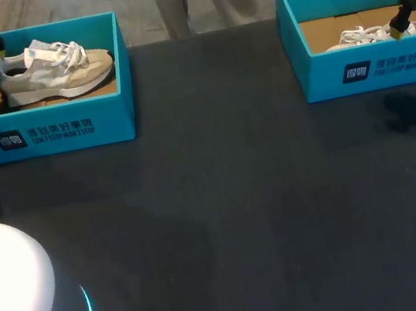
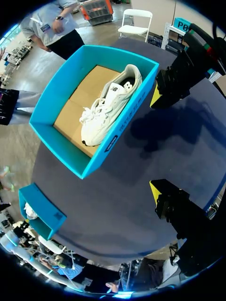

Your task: Take the shoe out of the shoebox, open the shoe tongue, remove and reinsert the insole, then place the shoe into the shoebox

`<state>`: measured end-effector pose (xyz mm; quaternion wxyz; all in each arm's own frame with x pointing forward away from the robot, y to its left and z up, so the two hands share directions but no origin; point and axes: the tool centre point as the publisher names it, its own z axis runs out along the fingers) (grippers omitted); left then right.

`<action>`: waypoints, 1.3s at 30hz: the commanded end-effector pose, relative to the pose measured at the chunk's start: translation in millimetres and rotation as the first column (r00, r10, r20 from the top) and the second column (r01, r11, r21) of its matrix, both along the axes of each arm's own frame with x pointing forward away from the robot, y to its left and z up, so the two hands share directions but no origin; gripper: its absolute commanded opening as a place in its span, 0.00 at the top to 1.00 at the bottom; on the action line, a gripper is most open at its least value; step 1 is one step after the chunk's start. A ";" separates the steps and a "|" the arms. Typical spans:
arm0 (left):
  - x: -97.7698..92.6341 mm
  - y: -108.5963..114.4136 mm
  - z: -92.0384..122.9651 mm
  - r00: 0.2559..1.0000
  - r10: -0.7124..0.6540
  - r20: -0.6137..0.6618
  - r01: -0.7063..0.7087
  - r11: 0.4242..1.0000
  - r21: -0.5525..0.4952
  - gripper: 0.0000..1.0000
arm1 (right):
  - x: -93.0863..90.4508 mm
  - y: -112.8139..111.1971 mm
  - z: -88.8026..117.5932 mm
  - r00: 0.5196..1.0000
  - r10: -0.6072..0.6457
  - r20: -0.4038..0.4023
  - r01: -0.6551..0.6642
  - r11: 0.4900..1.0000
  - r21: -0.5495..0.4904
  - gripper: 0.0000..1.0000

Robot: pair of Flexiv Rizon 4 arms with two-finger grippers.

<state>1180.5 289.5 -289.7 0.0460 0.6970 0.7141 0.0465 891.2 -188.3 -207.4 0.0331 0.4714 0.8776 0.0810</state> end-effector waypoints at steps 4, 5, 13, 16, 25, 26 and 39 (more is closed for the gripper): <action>26.6 6.0 -5.1 0.998 -0.007 -0.068 0.006 1.000 -0.008 0.00 | 1.2 0.1 0.1 1.000 0.000 -0.002 0.000 1.000 0.000 0.00; 26.6 6.4 -5.9 0.998 -0.008 -0.070 0.007 1.000 -0.011 0.05 | 1.2 0.1 0.1 1.000 0.000 -0.002 0.000 1.000 0.000 0.00; 24.2 7.9 -10.9 0.997 -0.014 -0.077 0.013 1.000 -0.026 0.44 | 1.2 0.1 0.1 1.000 0.000 -0.002 0.000 1.000 0.000 0.00; 23.7 7.7 -10.9 0.997 -0.016 -0.076 0.014 1.000 -0.025 0.49 | 1.2 0.1 0.1 1.000 0.000 -0.002 0.000 1.000 0.000 0.00; 22.6 -2.3 -16.7 0.995 -0.067 -0.077 0.065 0.998 -0.027 0.38 | 1.2 0.1 0.1 1.000 0.000 -0.002 0.000 1.000 0.000 0.00; 22.5 -4.5 -17.9 0.994 -0.071 -0.079 0.069 0.997 -0.027 0.42 | 1.2 0.1 0.1 1.000 0.000 -0.002 0.000 1.000 0.000 0.00; 16.6 -7.4 -40.0 0.991 -0.093 -0.099 0.092 0.996 -0.016 0.45 | 1.2 0.1 0.1 1.000 0.000 -0.002 0.000 1.000 0.000 0.00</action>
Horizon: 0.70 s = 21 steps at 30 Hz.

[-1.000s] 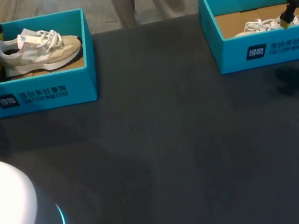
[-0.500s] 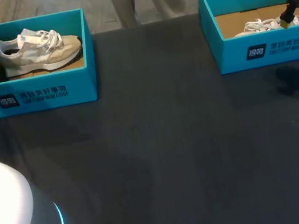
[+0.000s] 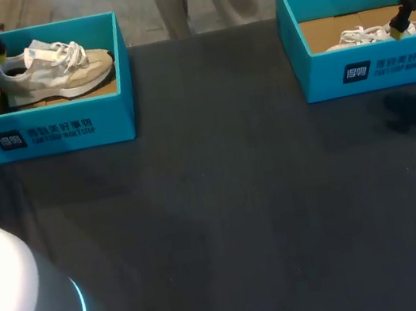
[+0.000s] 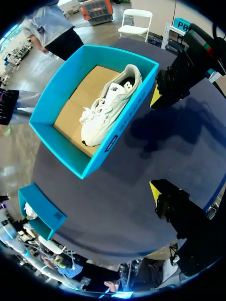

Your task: Take the shoe out of the shoebox, open the shoe tongue, remove and reinsert the insole, then place the shoe into the shoebox

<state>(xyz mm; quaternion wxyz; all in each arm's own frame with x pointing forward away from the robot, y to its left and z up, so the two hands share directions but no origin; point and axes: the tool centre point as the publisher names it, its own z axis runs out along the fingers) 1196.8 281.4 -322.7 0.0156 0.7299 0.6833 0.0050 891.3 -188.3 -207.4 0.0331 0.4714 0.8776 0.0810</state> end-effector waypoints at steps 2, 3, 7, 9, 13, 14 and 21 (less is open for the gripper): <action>-1.2 1.8 -11.3 1.000 -0.003 -0.004 0.003 1.000 0.000 0.47 | 1.1 0.1 0.1 1.000 0.000 -0.002 0.000 1.000 0.000 0.00; -1.6 2.2 -13.3 1.000 -0.004 -0.004 0.004 1.000 0.001 0.49 | 1.1 0.1 0.1 1.000 0.000 -0.002 0.000 1.000 0.000 0.00; -2.2 3.1 -19.2 1.000 -0.012 -0.008 0.012 1.000 0.008 0.46 | 1.1 0.1 0.1 1.000 0.000 -0.002 0.000 1.000 0.000 0.00; -1.4 3.3 -21.6 1.000 -0.012 -0.009 0.012 1.000 0.008 0.44 | 1.1 0.1 0.1 1.000 0.000 -0.002 0.000 1.000 0.000 0.00; 1.7 4.6 -27.6 1.000 -0.009 -0.009 0.009 1.000 0.007 0.44 | 1.1 0.1 0.1 1.000 0.000 -0.002 0.000 1.000 0.000 0.00; 0.7 4.5 -29.3 1.000 -0.010 -0.013 0.010 1.000 0.006 0.44 | 1.1 0.1 0.1 1.000 0.000 -0.002 0.000 1.000 0.000 0.00; -0.1 5.3 -42.0 1.000 -0.008 -0.027 0.008 1.000 0.001 0.36 | 1.1 0.1 0.1 1.000 0.000 -0.002 0.000 1.000 0.000 0.00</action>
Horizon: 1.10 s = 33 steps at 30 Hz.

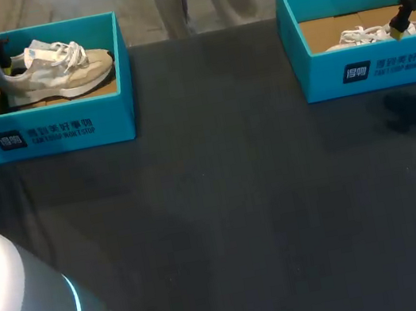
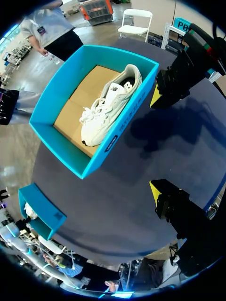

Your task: Take the shoe out of the shoebox, open the shoe tongue, remove and reinsert the insole, then place the shoe into the shoebox

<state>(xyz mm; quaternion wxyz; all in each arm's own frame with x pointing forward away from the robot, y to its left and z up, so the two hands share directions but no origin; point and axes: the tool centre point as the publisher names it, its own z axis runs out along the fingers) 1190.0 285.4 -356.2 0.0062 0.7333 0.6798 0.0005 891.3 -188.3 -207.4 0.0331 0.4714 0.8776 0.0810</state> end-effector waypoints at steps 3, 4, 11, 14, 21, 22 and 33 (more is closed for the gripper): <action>6.5 0.2 -10.6 1.000 -0.003 -0.010 0.003 1.000 -0.006 0.32 | 1.1 0.1 0.1 1.000 0.000 -0.002 0.000 1.000 0.000 0.00; 7.2 0.2 -11.5 1.000 -0.004 -0.010 0.004 1.000 -0.005 0.32 | 1.1 0.1 0.1 1.000 0.000 -0.002 0.000 1.000 0.000 0.00; 12.8 0.9 -14.9 1.000 -0.002 -0.013 0.002 1.000 -0.007 0.41 | 1.1 0.1 0.1 1.000 0.000 -0.002 0.000 1.000 0.000 0.00; 14.4 0.1 -16.9 1.000 -0.002 -0.019 0.001 1.000 -0.008 0.53 | 1.1 0.1 0.1 1.000 0.000 -0.002 0.000 1.000 0.000 0.00; 14.6 0.6 -21.1 0.999 -0.002 -0.033 0.002 1.000 -0.003 0.72 | 1.1 0.1 0.1 1.000 0.000 -0.002 0.000 1.000 0.000 0.00; 14.1 0.6 -21.0 0.999 -0.003 -0.035 0.003 1.000 -0.002 0.80 | 1.1 0.1 0.1 1.000 0.000 -0.002 0.000 1.000 0.000 0.00; 4.1 7.0 -3.0 0.998 -0.029 -0.051 0.029 0.999 0.012 1.00 | 1.1 0.1 0.1 1.000 0.000 -0.002 0.000 1.000 0.000 0.00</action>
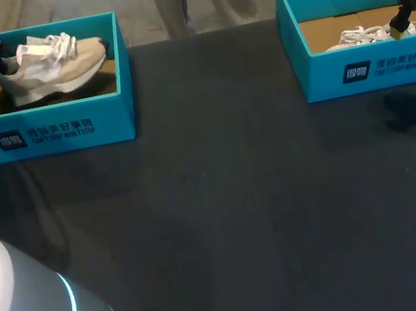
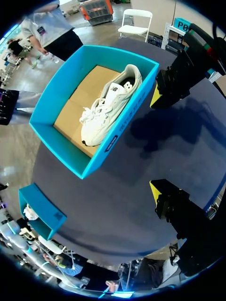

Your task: Take the shoe out of the shoebox, open the shoe tongue, remove and reinsert the insole, then place the shoe into the shoebox

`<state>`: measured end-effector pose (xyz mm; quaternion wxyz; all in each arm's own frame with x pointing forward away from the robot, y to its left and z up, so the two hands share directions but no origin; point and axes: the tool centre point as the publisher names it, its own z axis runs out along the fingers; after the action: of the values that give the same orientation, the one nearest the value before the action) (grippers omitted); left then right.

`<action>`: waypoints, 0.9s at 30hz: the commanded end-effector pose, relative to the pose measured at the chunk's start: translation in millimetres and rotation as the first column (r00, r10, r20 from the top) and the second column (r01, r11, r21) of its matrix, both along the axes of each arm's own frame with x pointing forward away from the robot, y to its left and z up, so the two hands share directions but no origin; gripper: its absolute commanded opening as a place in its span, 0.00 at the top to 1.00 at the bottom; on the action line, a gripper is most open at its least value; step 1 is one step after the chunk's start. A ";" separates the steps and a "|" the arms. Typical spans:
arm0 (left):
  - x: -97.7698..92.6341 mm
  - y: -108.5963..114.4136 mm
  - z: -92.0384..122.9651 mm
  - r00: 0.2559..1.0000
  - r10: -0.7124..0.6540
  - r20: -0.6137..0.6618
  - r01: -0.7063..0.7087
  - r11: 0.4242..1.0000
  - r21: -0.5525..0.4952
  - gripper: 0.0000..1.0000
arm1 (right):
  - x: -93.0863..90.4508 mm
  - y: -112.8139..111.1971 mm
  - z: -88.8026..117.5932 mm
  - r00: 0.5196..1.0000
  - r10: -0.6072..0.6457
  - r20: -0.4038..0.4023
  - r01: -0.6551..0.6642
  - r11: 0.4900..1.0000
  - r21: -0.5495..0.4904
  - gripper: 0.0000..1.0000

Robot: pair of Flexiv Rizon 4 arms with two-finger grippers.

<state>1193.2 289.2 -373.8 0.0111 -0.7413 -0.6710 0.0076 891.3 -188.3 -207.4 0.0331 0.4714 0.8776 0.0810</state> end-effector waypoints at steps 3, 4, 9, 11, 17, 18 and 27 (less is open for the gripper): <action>-1.5 5.7 27.5 1.000 -0.010 -0.020 0.010 1.000 0.008 1.00 | 1.1 0.1 0.1 1.000 0.000 -0.002 0.000 1.000 0.000 0.00; -2.2 6.9 31.8 1.000 -0.012 -0.017 0.012 1.000 0.017 1.00 | 1.1 0.1 0.1 1.000 0.000 -0.002 0.000 1.000 0.000 0.00; -5.4 10.3 59.3 1.000 -0.008 -0.020 0.008 0.999 0.037 1.00 | 1.1 0.1 0.1 1.000 0.000 -0.002 0.000 1.000 0.000 0.00; -5.4 11.9 73.0 1.000 -0.007 -0.021 0.008 0.999 0.045 1.00 | 1.1 0.1 0.1 1.000 0.000 -0.002 0.000 1.000 0.000 0.00; -9.4 14.3 113.2 1.000 -0.023 -0.016 0.025 0.997 0.075 1.00 | 1.1 0.1 0.1 1.000 0.000 -0.002 0.000 1.000 0.000 0.00; -10.4 14.6 119.3 1.000 -0.022 -0.013 0.023 0.997 0.078 1.00 | 1.1 0.1 0.1 1.000 0.000 -0.002 0.000 1.000 0.000 0.00; -11.3 21.9 168.4 1.000 -0.025 -0.012 0.026 0.994 0.109 1.00 | 1.1 0.1 0.1 1.000 0.000 -0.002 0.000 1.000 0.000 0.00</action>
<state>1190.2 314.5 -240.0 0.0564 -0.7471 -0.6620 -0.0204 891.3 -188.3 -207.4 0.0331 0.4714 0.8776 0.0810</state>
